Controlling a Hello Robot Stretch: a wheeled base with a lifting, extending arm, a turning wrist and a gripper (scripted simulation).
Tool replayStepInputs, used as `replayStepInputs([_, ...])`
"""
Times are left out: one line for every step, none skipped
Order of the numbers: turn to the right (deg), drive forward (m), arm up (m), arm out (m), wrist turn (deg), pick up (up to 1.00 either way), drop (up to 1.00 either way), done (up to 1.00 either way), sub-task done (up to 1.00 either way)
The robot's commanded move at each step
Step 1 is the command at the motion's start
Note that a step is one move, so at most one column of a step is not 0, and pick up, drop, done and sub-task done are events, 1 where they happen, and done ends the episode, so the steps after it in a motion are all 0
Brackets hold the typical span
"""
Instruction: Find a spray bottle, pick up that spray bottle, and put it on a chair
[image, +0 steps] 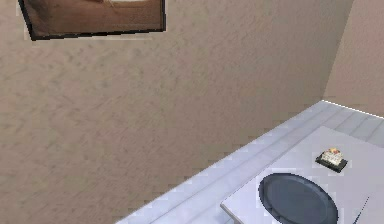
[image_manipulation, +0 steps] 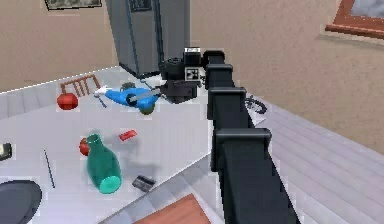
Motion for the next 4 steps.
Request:
replayStepInputs([0.0, 0.00, 0.00, 0.00, -45.0, 0.00, 0.00, 0.00, 0.00])
replayStepInputs([0.0, 0.00, 0.00, 0.00, -45.0, 0.00, 0.00, 0.00, 0.00])
replayStepInputs([0.0, 0.00, 0.00, 0.00, -3.0, 0.00, 0.00, 0.00, 0.00])
replayStepInputs([0.0, 0.00, 0.00, -0.30, 0.0, 0.00, 0.00, 0.00, 0.00])
